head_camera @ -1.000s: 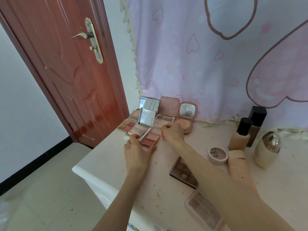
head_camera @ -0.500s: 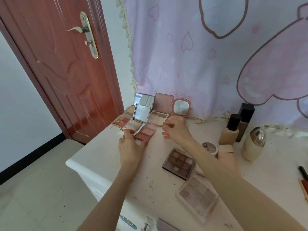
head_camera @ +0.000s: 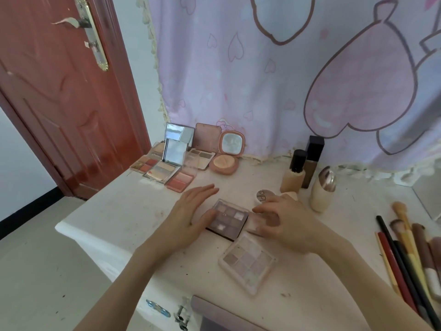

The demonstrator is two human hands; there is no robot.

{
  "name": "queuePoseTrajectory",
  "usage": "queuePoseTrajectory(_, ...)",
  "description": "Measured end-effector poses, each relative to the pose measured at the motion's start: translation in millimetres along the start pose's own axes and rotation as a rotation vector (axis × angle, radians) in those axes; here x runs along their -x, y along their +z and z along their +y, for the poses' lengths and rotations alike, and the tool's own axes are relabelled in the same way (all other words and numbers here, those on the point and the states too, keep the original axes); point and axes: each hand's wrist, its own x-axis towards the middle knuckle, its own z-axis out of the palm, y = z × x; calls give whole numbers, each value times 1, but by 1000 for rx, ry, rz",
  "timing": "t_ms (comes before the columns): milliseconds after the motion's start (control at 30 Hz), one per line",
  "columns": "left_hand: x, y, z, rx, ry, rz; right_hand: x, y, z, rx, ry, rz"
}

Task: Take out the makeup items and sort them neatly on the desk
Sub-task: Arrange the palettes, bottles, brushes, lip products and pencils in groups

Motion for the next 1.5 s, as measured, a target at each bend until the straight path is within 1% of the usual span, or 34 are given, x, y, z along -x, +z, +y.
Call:
queuePoseTrajectory(67,2,7,5,-103,65,-91,2,3,2,65,-14,-10)
queuePoseTrajectory(133,3,12,7,-211,112,-144,3,6,4,102,-29,8)
queuePoseTrajectory(200,4,13,8,-226,104,-151,4,10,4,121,-55,51)
queuePoseTrajectory(300,4,12,11,-209,86,-149,10,14,3,65,-100,194)
queuePoseTrajectory(333,4,12,12,-211,81,-154,11,14,2,-5,-110,253)
queuePoseTrajectory(400,4,12,15,-190,58,-140,14,13,0,-234,-106,330)
queuePoseTrajectory(500,2,14,29,25,-8,-36,15,10,-4,-586,-81,337)
queuePoseTrajectory(567,-1,15,41,91,36,65,16,8,-5,-722,-71,312)
queuePoseTrajectory(733,-13,16,65,-5,214,222,18,3,-1,-1029,-19,247)
queuePoseTrajectory(867,-16,19,73,-11,224,282,16,4,0,-1401,59,228)
queuePoseTrajectory(933,-17,21,75,-5,219,295,16,4,-2,-1541,102,232)
queuePoseTrajectory(1000,-18,22,77,2,217,271,15,4,-3,-1587,117,223)
queuePoseTrajectory(1133,-25,20,82,61,206,58,15,5,-2,-1586,73,163)
queuePoseTrajectory(1200,-30,17,84,46,216,-9,16,5,-1,-1613,47,106)
queuePoseTrajectory(1333,-33,12,85,6,218,-63,16,4,0,-1717,-2,-17)
queuePoseTrajectory(1500,-34,6,91,-17,191,-109,16,4,-2,-1738,-45,-44)
